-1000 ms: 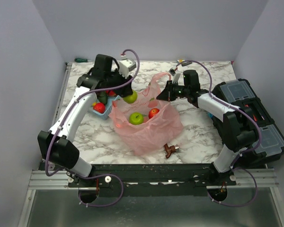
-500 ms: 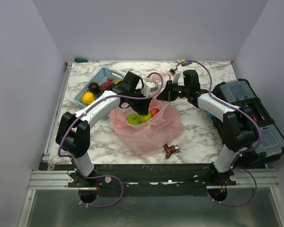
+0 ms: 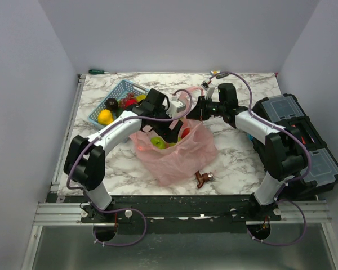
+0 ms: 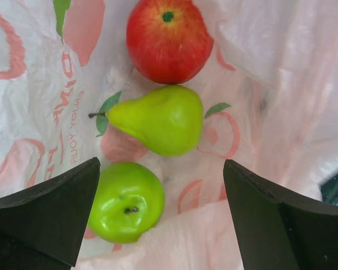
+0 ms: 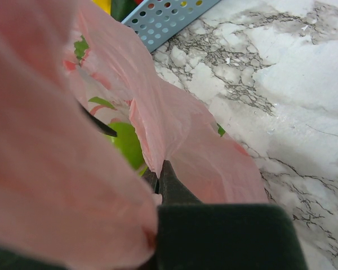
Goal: Place the fake fruits into the plastic bag and tie a complex knot
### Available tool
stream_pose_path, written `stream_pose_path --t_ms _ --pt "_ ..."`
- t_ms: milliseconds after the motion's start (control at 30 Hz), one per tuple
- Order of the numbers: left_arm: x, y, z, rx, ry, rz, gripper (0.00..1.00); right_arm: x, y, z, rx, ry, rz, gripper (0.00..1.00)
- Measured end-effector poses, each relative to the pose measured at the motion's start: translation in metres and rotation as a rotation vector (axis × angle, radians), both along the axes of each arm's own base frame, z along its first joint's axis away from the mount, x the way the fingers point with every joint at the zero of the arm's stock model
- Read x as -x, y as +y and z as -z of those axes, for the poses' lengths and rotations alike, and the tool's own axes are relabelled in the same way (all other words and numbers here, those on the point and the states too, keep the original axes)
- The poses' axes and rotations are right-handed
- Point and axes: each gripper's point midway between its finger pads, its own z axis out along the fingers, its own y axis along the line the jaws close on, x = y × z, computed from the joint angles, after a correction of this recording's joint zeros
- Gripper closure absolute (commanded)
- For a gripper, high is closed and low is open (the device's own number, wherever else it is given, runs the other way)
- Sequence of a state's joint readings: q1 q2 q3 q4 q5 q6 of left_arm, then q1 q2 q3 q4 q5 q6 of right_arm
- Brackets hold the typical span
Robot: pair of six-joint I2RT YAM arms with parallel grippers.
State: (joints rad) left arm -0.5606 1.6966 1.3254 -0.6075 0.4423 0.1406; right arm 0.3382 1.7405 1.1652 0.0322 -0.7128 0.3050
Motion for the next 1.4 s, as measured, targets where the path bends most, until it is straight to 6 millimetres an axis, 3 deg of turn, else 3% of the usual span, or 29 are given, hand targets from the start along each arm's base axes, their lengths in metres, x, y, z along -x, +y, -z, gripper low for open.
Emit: stream_pose_path --t_ms 167,333,467,567,800,1033,1233,1400 --pt "0.005 0.001 -0.04 0.052 -0.06 -0.007 0.08 0.0 0.0 0.0 0.0 0.0 0.0 0.99" --pt "0.005 0.008 -0.111 0.151 -0.218 -0.019 0.07 0.0 0.0 0.0 0.0 0.0 0.0 0.99" --pt "-0.004 0.031 -0.148 0.197 -0.308 -0.077 0.07 0.0 0.0 0.0 0.0 0.001 0.0 0.99" --pt "-0.018 0.057 -0.155 0.194 -0.327 -0.149 0.08 0.0 0.0 0.0 0.0 0.002 0.0 0.99" --pt "-0.047 0.133 -0.13 0.121 -0.282 -0.355 0.08 0.001 0.0 -0.002 -0.001 -0.003 -0.001 0.99" --pt "-0.071 0.197 -0.062 -0.022 -0.157 -0.509 0.1 0.002 0.0 -0.005 -0.003 -0.009 -0.004 0.99" --pt "-0.083 0.23 -0.006 -0.128 -0.041 -0.571 0.12 0.003 -0.001 -0.004 0.0 -0.011 -0.008 0.99" --pt "-0.087 0.24 0.023 -0.194 0.021 -0.579 0.13 0.003 -0.001 -0.004 0.002 -0.008 -0.009 0.99"
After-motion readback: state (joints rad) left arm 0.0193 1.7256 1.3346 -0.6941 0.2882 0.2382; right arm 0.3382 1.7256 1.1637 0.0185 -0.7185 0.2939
